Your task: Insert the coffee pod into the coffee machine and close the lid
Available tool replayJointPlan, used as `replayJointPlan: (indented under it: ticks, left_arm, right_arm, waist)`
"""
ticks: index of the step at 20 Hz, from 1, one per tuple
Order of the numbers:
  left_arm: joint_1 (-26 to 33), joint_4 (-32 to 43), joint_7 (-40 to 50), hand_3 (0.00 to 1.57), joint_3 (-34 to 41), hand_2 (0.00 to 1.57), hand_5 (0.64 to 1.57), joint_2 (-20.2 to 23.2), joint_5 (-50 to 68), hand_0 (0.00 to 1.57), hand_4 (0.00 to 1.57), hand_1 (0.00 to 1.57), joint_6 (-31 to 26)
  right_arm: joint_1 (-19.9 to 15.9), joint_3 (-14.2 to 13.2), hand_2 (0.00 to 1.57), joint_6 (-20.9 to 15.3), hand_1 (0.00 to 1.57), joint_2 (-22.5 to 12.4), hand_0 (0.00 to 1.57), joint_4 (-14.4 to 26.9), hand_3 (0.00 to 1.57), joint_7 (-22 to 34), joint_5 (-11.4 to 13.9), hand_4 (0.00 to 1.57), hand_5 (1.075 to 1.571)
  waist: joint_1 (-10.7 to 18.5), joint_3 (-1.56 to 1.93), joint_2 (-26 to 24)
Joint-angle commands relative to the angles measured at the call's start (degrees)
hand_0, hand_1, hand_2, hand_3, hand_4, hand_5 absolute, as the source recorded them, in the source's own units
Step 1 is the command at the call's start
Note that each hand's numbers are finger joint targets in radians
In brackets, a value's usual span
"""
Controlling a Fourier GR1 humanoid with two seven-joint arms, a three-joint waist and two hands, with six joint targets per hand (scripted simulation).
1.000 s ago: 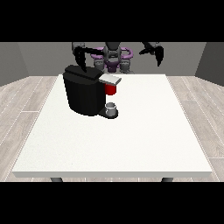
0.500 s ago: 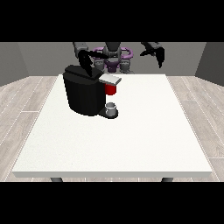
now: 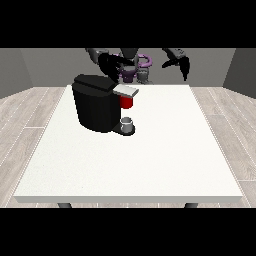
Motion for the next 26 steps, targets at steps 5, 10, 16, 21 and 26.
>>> replayJointPlan:
  ticks: [5, 10, 16, 21, 26]
  left_arm:
    - [-0.5, -1.3, 2.3, 0.0, -1.9, 0.0, 1.571, -1.3, -0.7, 0.0, 0.38, 0.0, 1.9]
    - [-4.7, -1.5, 3.7, 0.0, 0.2, 0.0, 1.571, 2.2, 1.5, 0.0, 0.32, 0.0, -0.7]
    - [-3.4, -3.1, 1.4, 0.0, -3.3, 0.0, 1.571, -0.7, -0.3, 0.0, 0.33, 0.0, 0.7]
    - [-4.7, -3.3, 2.3, 0.0, 0.2, 0.0, 1.571, 3.3, 3.8, 0.0, 0.41, 0.0, -3.1]
    - [-3.7, -4.7, 0.3, 0.0, -2.6, 0.0, 1.571, 1.4, 1.9, 0.0, 0.4, 0.0, -1.9]
  right_arm:
    - [-3.9, 2.9, 0.0, -1.4, 0.0, 3.6, 0.0, 1.4, 0.0, -1.6, 2.8, 0.0, 1.571]
    - [-10.0, 4.8, 0.0, -3.1, 0.0, 3.0, 0.0, 3.1, 0.0, 0.6, 6.9, 0.1, 1.571]
    - [-17.1, 3.7, 0.0, -4.4, 0.0, 1.1, 0.0, 5.7, 0.0, 1.5, 9.1, 0.26, 1.571]
    - [-19.4, 2.8, 0.0, -5.7, 0.0, 2.3, 0.0, 7.2, 0.0, 2.0, 9.1, 0.13, 1.571]
    - [-23.2, 3.6, 0.0, -3.3, 0.0, 0.0, 0.0, 9.6, 0.0, 0.9, 11.2, 0.05, 1.571]
  waist:
    - [0.5, 0.0, 0.9]
    - [2.7, -0.01, 3.0]
    - [6.2, 0.0, 5.2]
    - [7.7, -0.01, 5.5]
    - [9.0, -0.01, 7.7]
